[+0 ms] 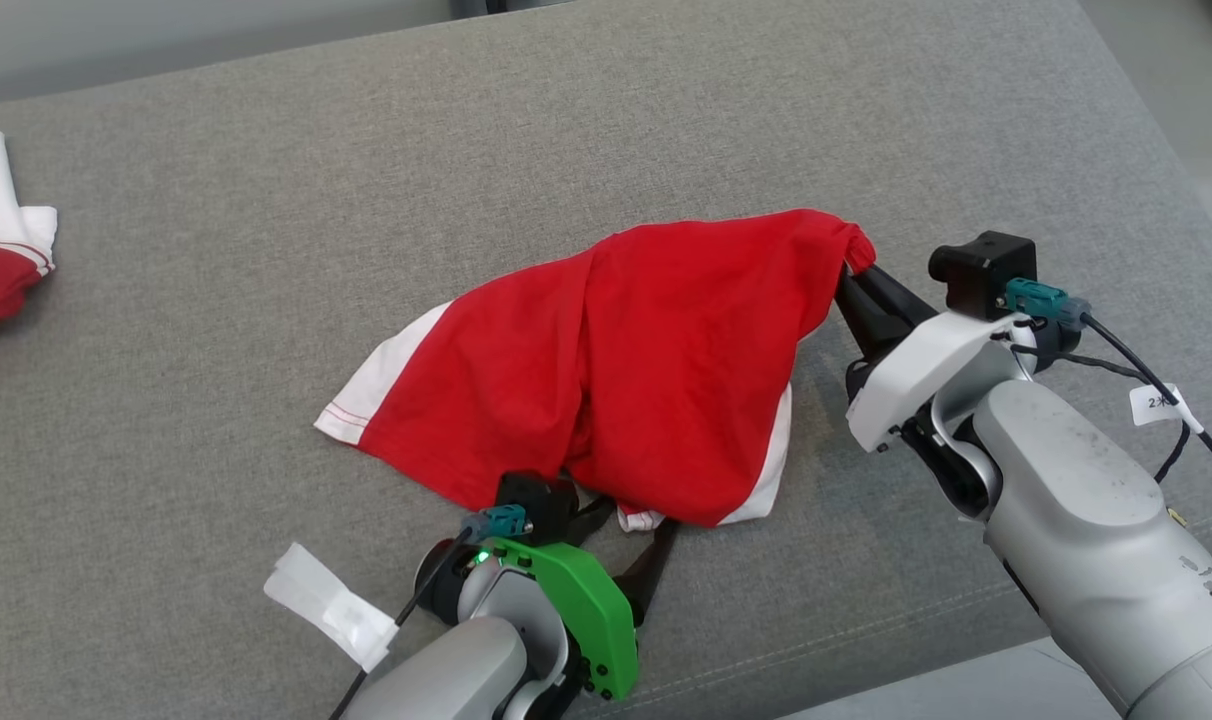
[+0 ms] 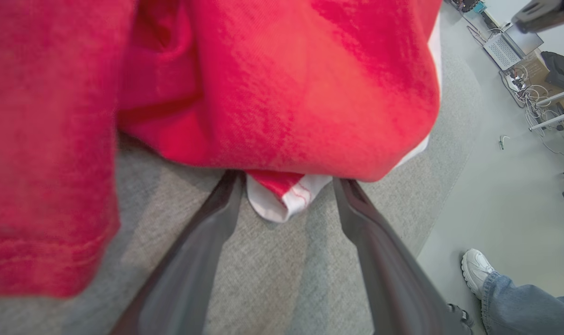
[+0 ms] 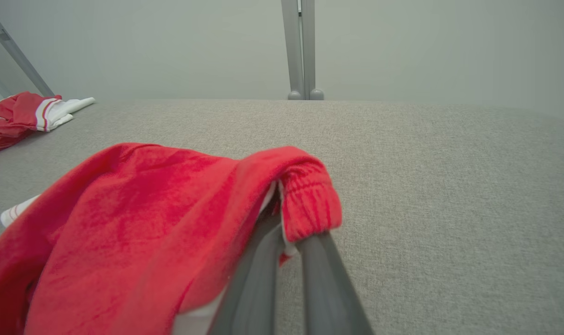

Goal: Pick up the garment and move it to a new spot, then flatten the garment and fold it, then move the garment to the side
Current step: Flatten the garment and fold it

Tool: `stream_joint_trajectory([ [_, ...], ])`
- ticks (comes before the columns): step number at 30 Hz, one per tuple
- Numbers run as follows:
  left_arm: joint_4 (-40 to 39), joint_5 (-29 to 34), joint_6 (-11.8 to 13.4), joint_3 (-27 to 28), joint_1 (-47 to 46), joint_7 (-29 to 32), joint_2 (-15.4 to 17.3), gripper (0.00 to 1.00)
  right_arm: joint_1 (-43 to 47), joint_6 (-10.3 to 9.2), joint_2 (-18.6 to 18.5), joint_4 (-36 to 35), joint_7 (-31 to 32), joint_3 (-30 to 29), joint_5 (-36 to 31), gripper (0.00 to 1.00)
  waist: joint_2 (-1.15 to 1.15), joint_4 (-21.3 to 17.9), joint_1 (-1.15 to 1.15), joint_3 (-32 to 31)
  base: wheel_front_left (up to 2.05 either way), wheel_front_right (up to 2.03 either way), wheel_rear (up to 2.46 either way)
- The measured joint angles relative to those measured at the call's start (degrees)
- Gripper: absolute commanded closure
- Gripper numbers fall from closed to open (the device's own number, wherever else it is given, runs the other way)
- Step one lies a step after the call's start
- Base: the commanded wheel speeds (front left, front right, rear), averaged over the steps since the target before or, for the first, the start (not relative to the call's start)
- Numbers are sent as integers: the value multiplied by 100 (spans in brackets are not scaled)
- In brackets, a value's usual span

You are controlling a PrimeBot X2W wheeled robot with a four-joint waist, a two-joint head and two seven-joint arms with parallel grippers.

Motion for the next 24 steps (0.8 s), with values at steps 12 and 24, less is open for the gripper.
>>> stream_joint_trajectory([
  [12, 166, 130, 22, -401, -235, 76, 10, 100, -53, 0, -45, 65, -9, -154, 3, 100, 0, 44, 0, -39, 0, 0, 0],
  [24, -201, 26, -46, 646, -279, -505, 278, 100, 44, -8, -428, -235, -57, -755, 108, 100, 0, 467, 0, -268, 0, 0, 0],
])
